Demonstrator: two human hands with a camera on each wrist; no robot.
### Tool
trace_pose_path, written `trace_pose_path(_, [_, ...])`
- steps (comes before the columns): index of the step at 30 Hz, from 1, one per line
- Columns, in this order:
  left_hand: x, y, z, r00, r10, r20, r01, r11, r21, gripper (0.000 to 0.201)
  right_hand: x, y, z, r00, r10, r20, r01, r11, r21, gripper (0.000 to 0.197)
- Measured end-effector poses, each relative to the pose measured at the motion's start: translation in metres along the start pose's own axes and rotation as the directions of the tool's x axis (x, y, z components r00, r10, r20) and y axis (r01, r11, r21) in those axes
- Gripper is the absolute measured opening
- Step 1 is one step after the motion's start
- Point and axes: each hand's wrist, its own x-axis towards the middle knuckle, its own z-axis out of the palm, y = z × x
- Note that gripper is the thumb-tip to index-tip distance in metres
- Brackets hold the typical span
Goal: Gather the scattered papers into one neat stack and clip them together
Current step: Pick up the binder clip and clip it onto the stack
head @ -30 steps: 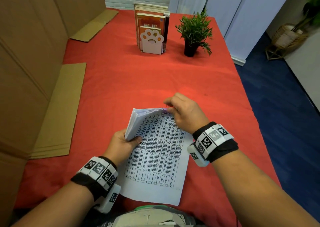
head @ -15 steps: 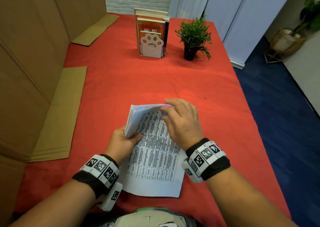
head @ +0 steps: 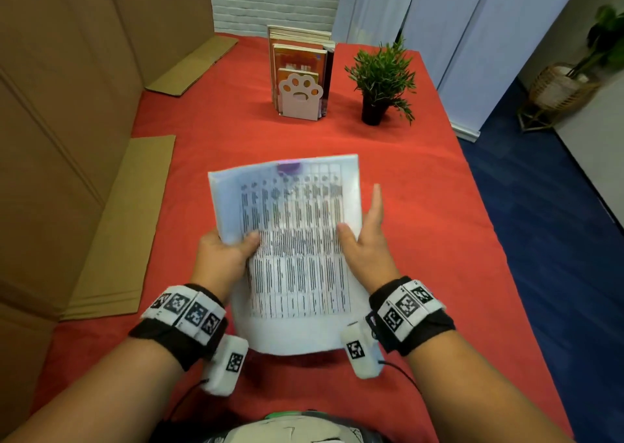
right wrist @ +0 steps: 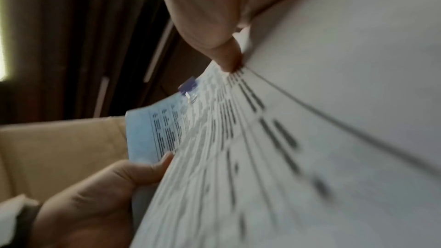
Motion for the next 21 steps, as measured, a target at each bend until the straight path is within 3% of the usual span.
trace_pose_path(1, [0.006, 0.003, -0.002, 1.0, -0.013, -0.026, 0.013, 1.0, -0.027, 0.012, -0.002, 0.001, 0.0, 0.997, 0.038, 0.066, -0.042, 0.998, 0.051, 0.069])
trace_pose_path(5, [0.027, 0.009, -0.011, 0.984, -0.123, -0.126, 0.101, 0.981, -0.166, 0.018, -0.008, 0.019, 0.0, 0.978, 0.103, 0.18, -0.075, 0.985, -0.155, 0.026])
trace_pose_path(8, [0.037, -0.005, -0.023, 0.972, -0.191, -0.134, 0.158, 0.961, -0.225, 0.03, -0.007, 0.034, 0.004, 0.941, 0.226, 0.252, -0.19, 0.968, -0.161, 0.018])
trace_pose_path(10, [0.035, -0.018, -0.026, 0.978, -0.207, -0.041, 0.193, 0.956, -0.219, 0.035, -0.001, 0.043, 0.009, 0.944, 0.273, 0.186, -0.247, 0.957, -0.15, 0.014])
trace_pose_path(14, [0.007, -0.053, -0.019, 0.961, -0.221, 0.167, 0.224, 0.975, -0.001, 0.062, 0.019, 0.06, 0.021, 0.938, 0.342, 0.053, -0.337, 0.938, -0.074, 0.016])
trace_pose_path(16, [-0.004, -0.064, -0.016, 0.947, -0.245, 0.209, 0.217, 0.965, 0.15, 0.06, 0.03, 0.071, 0.028, 0.928, 0.373, 0.021, -0.371, 0.927, -0.059, 0.017])
trace_pose_path(21, [0.018, -0.065, -0.024, 0.981, -0.182, 0.067, 0.155, 0.944, 0.29, 0.043, 0.055, 0.091, 0.048, 0.902, 0.431, 0.011, -0.431, 0.902, 0.02, 0.017])
